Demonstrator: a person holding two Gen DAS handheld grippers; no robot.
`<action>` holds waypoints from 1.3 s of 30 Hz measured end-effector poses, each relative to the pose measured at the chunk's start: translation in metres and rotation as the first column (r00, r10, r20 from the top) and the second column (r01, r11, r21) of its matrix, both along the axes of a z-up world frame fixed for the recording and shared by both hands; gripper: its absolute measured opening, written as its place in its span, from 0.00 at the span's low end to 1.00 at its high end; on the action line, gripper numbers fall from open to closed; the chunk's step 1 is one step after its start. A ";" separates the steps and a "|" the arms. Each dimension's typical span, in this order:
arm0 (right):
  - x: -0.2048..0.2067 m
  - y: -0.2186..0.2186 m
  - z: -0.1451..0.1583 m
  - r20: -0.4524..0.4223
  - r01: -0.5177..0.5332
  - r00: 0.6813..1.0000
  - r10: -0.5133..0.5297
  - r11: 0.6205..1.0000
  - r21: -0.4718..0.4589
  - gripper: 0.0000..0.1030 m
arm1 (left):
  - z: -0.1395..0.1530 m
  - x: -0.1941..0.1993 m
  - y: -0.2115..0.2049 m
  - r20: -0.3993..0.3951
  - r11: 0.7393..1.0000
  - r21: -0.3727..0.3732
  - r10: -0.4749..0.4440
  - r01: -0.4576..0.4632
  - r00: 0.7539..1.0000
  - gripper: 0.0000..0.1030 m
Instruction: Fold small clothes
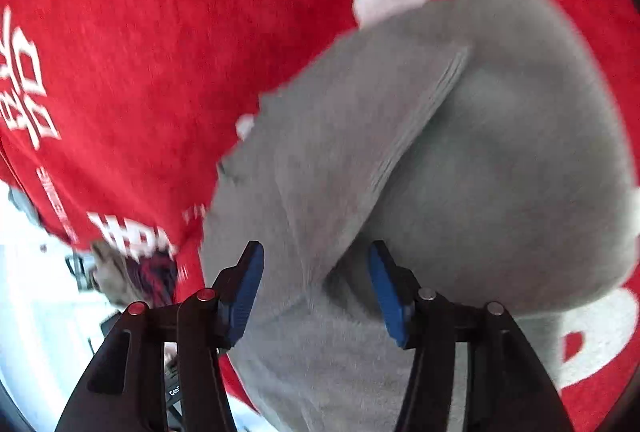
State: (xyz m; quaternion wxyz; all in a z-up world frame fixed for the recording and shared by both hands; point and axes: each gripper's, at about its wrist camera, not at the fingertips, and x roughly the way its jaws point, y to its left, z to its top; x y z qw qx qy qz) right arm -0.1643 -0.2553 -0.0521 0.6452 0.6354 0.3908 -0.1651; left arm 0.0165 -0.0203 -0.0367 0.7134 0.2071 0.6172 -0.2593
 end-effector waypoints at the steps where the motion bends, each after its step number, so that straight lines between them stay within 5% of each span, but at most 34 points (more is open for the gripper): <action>1: 0.000 -0.003 0.000 0.001 0.026 1.000 -0.026 1.000 -0.005 0.57 | 0.002 0.004 0.002 0.002 1.000 -0.018 0.004 -0.004 1.000 0.99; 2: -0.001 -0.008 0.001 0.000 0.057 0.998 -0.057 0.998 -0.005 0.57 | 0.004 0.008 0.003 -0.001 0.999 -0.035 0.008 -0.008 1.000 0.99; 4: 0.004 -0.019 -0.003 -0.005 0.119 0.993 -0.119 0.993 0.011 0.38 | 0.007 0.018 0.010 -0.040 0.993 -0.114 0.025 -0.029 0.999 0.99; 5: 0.009 -0.022 -0.007 -0.001 0.135 0.991 -0.135 0.991 0.024 0.08 | 0.009 0.020 0.010 -0.059 0.989 -0.144 0.030 -0.038 0.998 0.99; 8: 0.029 -0.026 -0.002 0.057 0.101 0.993 -0.102 0.994 0.028 0.07 | 0.010 0.034 0.016 -0.174 0.958 -0.272 0.039 -0.086 0.984 0.99; 12: 0.090 0.006 0.022 0.150 -0.133 0.979 0.140 0.989 -0.059 0.07 | 0.000 0.055 0.023 -0.327 0.910 -0.386 0.021 -0.154 0.945 0.99; 16: 0.139 0.061 0.023 0.084 -0.401 0.907 0.413 0.907 -0.132 0.07 | -0.023 0.065 0.023 -0.490 0.863 -0.431 0.021 -0.263 0.872 0.99; 19: 0.152 0.090 0.011 0.020 -0.510 0.856 0.517 0.849 -0.137 0.07 | -0.040 0.066 0.020 -0.552 0.856 -0.416 0.033 -0.309 0.833 0.99; 30: 0.141 0.116 0.010 0.020 -0.586 0.803 0.596 0.795 -0.159 0.13 | -0.032 0.060 -0.011 -0.537 0.867 -0.416 0.008 -0.274 0.843 0.99; 32: 0.140 0.120 0.016 0.019 -0.603 0.789 0.614 0.780 -0.164 0.17 | -0.029 0.061 -0.014 -0.515 0.877 -0.403 0.019 -0.262 0.857 0.90; 34: 0.126 0.117 0.019 0.021 -0.588 0.801 0.598 0.793 -0.157 0.26 | -0.032 0.061 -0.018 -0.513 0.895 -0.375 0.015 -0.240 0.858 0.55; 36: 0.096 0.104 0.020 0.024 -0.541 0.836 0.548 0.831 -0.130 0.49 | -0.036 0.062 -0.016 -0.515 0.901 -0.365 0.013 -0.233 0.857 0.36; 39: 0.035 0.077 0.013 -0.012 -0.397 0.918 0.397 0.916 -0.058 0.52 | -0.038 0.063 -0.012 -0.486 0.912 -0.353 0.012 -0.209 0.874 0.11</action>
